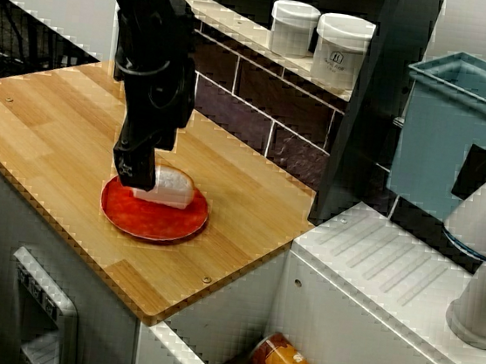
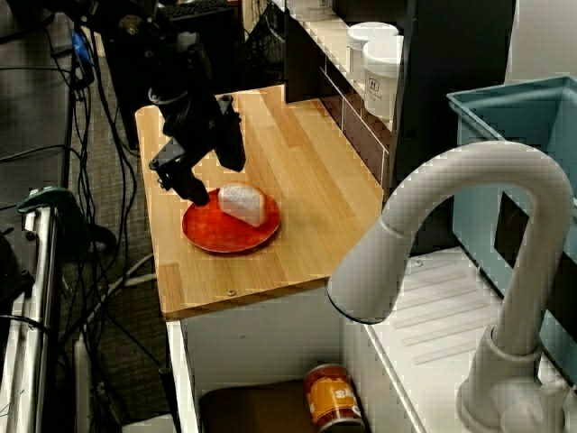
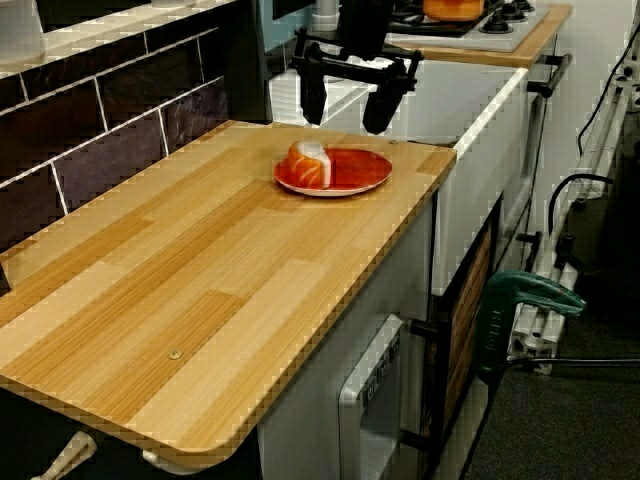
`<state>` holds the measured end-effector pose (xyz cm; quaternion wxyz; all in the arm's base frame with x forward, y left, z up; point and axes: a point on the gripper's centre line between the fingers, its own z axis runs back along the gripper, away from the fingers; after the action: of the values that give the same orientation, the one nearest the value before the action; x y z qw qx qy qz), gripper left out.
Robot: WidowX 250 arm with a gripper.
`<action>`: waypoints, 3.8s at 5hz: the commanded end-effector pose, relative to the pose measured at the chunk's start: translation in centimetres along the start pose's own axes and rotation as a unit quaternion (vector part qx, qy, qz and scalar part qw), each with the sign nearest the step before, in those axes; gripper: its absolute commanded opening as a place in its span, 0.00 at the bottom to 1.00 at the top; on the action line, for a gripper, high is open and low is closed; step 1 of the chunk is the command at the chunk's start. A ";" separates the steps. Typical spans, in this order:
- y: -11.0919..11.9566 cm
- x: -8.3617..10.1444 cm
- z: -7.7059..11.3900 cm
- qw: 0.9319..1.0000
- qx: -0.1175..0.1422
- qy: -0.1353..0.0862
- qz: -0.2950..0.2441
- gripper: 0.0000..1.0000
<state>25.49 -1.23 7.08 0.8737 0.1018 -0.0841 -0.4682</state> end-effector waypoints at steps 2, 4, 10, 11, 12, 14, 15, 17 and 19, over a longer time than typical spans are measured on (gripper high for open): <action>0.5 0.6 -0.5 1.000 0.007 0.010 0.006 1.00; -0.1 0.5 -1.3 1.000 0.004 0.021 0.002 1.00; -1.0 -0.1 -0.4 1.000 -0.001 0.020 -0.010 1.00; -0.1 0.2 0.0 1.000 0.000 0.017 -0.003 1.00; 0.5 0.6 0.5 1.000 0.000 0.012 0.001 1.00; 0.9 0.9 -0.6 1.000 -0.002 0.024 0.002 1.00; 0.6 1.0 -1.2 1.000 -0.001 0.029 -0.002 1.00; 0.8 0.9 -1.4 0.999 -0.009 0.036 -0.003 1.00; 0.3 0.5 -0.9 0.999 -0.011 0.037 -0.009 1.00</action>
<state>25.96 -1.59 4.98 0.8746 0.1017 -0.0248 -0.4735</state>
